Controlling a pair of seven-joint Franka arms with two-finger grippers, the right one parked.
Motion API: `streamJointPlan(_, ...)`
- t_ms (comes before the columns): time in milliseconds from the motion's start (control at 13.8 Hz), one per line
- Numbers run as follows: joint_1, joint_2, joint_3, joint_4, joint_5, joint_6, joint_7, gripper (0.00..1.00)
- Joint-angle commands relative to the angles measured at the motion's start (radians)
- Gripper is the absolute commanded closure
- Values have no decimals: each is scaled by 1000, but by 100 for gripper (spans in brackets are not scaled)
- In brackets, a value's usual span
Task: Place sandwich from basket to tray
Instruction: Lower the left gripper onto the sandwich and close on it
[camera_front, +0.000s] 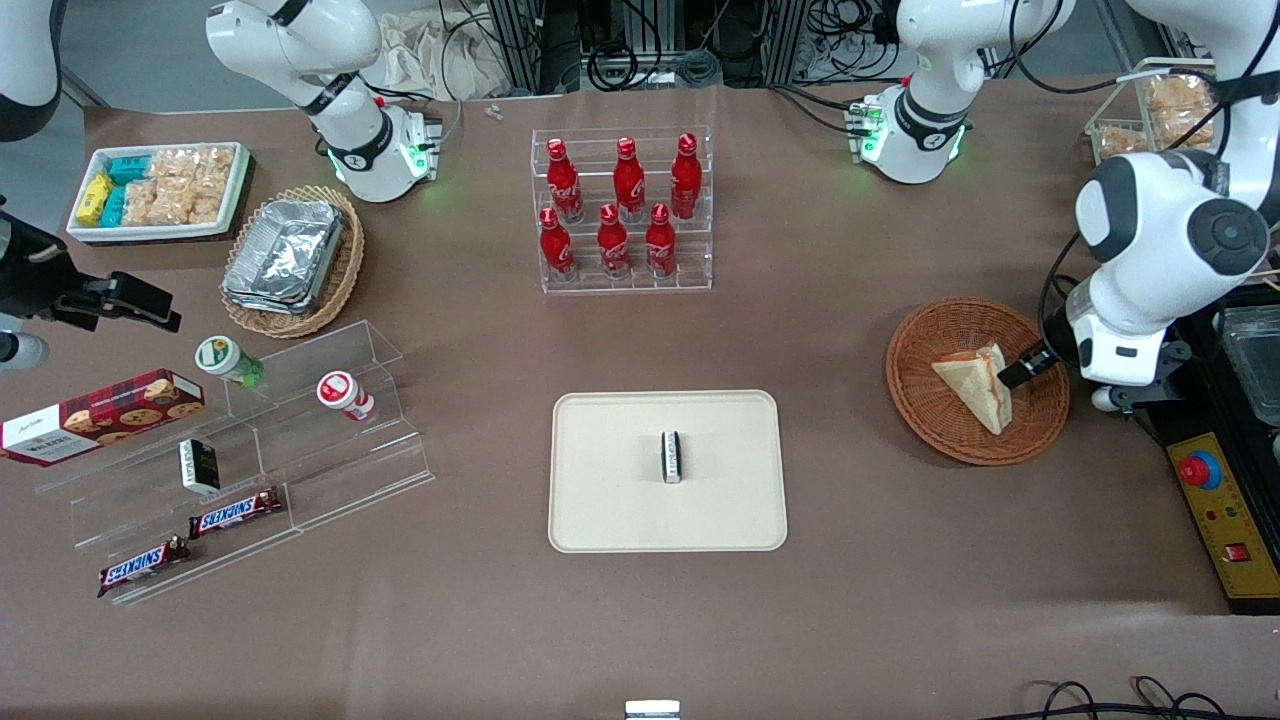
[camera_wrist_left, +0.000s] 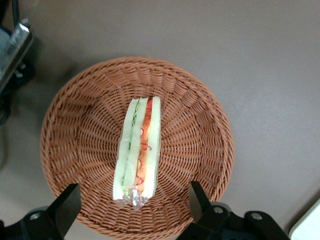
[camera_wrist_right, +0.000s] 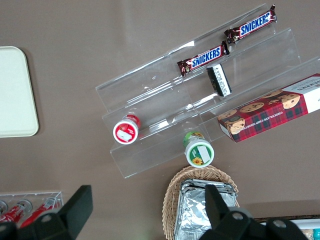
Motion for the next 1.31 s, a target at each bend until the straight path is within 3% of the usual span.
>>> streamJointPlan(0,-7,52,-6,-5,70,51,-75,3)
streamJointPlan(1236,10,68,1,-214,81,299,-138,1)
